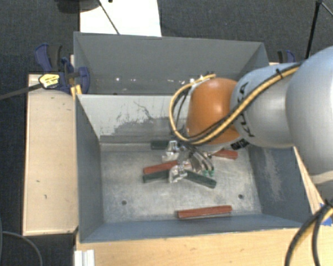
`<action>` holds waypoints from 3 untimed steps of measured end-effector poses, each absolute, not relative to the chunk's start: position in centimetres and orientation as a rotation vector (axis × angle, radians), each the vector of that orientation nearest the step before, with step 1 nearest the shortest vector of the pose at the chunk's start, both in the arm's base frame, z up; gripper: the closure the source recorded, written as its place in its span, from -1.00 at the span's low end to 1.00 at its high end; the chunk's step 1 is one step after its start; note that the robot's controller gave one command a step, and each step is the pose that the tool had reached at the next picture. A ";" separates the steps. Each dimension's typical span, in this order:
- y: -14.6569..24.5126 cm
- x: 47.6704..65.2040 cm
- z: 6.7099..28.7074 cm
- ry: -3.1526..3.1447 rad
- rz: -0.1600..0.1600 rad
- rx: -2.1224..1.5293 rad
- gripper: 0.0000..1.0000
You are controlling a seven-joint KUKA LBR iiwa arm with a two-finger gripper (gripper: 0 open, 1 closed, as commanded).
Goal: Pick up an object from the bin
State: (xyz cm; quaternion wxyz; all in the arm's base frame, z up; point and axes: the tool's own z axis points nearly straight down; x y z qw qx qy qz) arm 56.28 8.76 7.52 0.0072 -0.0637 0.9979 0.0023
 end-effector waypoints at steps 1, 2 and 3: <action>8.8 56.3 7.5 3.121 0.007 -0.199 1.00; 8.7 56.1 7.9 3.128 0.005 -0.199 1.00; 8.7 55.9 9.3 3.136 0.002 -0.200 1.00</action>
Offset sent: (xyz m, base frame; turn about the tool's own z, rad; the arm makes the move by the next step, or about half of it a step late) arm 0.0001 0.0002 0.0507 0.0000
